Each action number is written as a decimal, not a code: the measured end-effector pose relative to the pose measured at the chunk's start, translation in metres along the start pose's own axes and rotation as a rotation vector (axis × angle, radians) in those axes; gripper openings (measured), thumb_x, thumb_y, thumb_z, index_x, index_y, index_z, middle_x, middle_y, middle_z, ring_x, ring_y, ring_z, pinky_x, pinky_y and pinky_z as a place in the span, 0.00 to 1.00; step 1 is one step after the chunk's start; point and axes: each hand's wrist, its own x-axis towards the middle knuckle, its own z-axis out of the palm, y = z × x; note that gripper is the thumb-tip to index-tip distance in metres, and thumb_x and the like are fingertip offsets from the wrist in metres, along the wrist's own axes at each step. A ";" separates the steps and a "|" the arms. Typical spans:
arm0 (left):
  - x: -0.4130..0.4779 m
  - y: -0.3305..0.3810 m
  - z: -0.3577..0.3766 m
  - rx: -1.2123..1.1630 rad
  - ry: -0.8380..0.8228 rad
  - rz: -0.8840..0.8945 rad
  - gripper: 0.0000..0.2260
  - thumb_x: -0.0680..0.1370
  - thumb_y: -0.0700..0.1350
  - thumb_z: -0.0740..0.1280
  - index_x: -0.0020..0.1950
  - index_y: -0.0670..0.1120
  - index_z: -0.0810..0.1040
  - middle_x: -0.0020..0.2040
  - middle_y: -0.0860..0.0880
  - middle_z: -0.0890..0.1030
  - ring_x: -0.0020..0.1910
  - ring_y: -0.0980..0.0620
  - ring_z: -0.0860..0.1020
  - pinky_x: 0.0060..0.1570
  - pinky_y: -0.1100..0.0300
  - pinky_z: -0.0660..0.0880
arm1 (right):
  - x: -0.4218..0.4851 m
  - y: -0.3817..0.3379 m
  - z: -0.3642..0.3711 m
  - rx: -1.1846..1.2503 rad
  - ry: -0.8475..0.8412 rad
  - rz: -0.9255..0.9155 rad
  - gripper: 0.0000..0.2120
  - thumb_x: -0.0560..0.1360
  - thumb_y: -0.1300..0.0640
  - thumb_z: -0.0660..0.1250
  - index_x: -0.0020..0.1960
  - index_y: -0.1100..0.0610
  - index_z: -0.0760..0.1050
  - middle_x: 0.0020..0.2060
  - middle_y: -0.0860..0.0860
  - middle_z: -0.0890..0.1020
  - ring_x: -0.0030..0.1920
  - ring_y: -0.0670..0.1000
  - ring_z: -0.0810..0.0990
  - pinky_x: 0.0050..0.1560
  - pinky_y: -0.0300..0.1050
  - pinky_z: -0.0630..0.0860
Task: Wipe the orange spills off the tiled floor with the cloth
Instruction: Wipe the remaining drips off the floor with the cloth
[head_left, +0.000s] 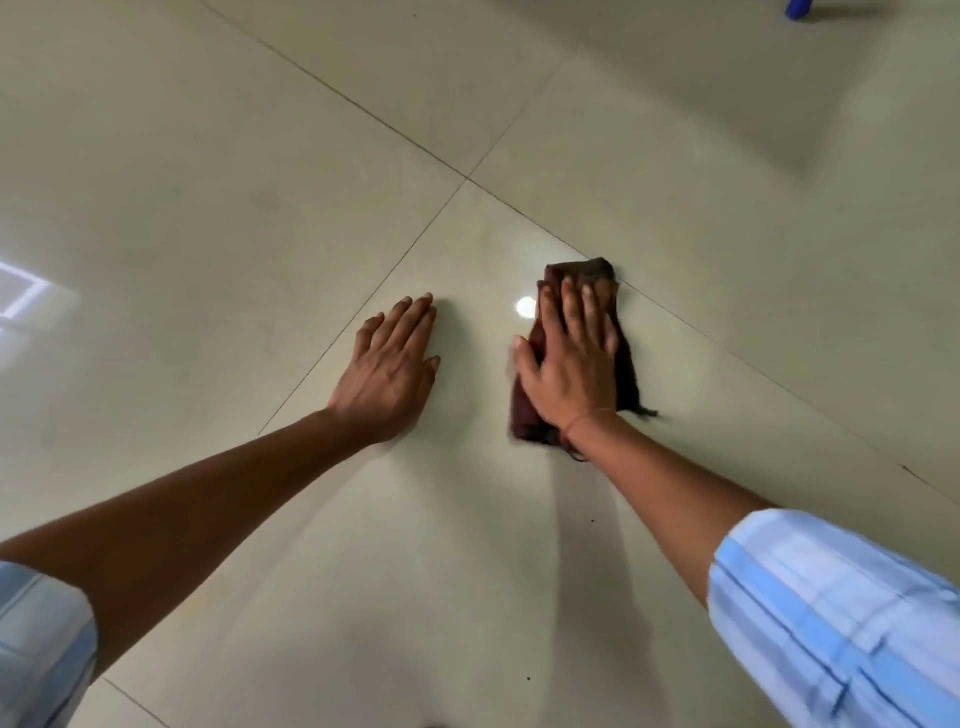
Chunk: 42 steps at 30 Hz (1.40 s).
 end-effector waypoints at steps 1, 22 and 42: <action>-0.006 -0.008 -0.002 0.001 0.008 -0.022 0.28 0.80 0.52 0.48 0.77 0.39 0.57 0.78 0.42 0.57 0.77 0.44 0.54 0.74 0.48 0.50 | 0.002 -0.026 0.005 0.012 0.005 0.010 0.33 0.75 0.40 0.54 0.76 0.55 0.63 0.76 0.56 0.63 0.76 0.58 0.58 0.72 0.58 0.55; -0.169 -0.147 -0.028 0.008 0.102 -0.579 0.32 0.80 0.59 0.45 0.79 0.42 0.52 0.79 0.45 0.54 0.78 0.45 0.52 0.74 0.47 0.50 | 0.047 -0.191 0.039 -0.062 -0.200 -0.646 0.36 0.73 0.38 0.49 0.78 0.52 0.57 0.77 0.55 0.59 0.77 0.56 0.55 0.73 0.59 0.54; -0.320 -0.193 -0.017 -0.019 0.208 -0.909 0.30 0.81 0.58 0.48 0.78 0.43 0.55 0.79 0.45 0.56 0.77 0.46 0.54 0.73 0.48 0.53 | -0.108 -0.402 0.080 -0.028 -0.428 -1.238 0.36 0.77 0.38 0.53 0.79 0.54 0.53 0.79 0.53 0.52 0.79 0.52 0.48 0.76 0.55 0.47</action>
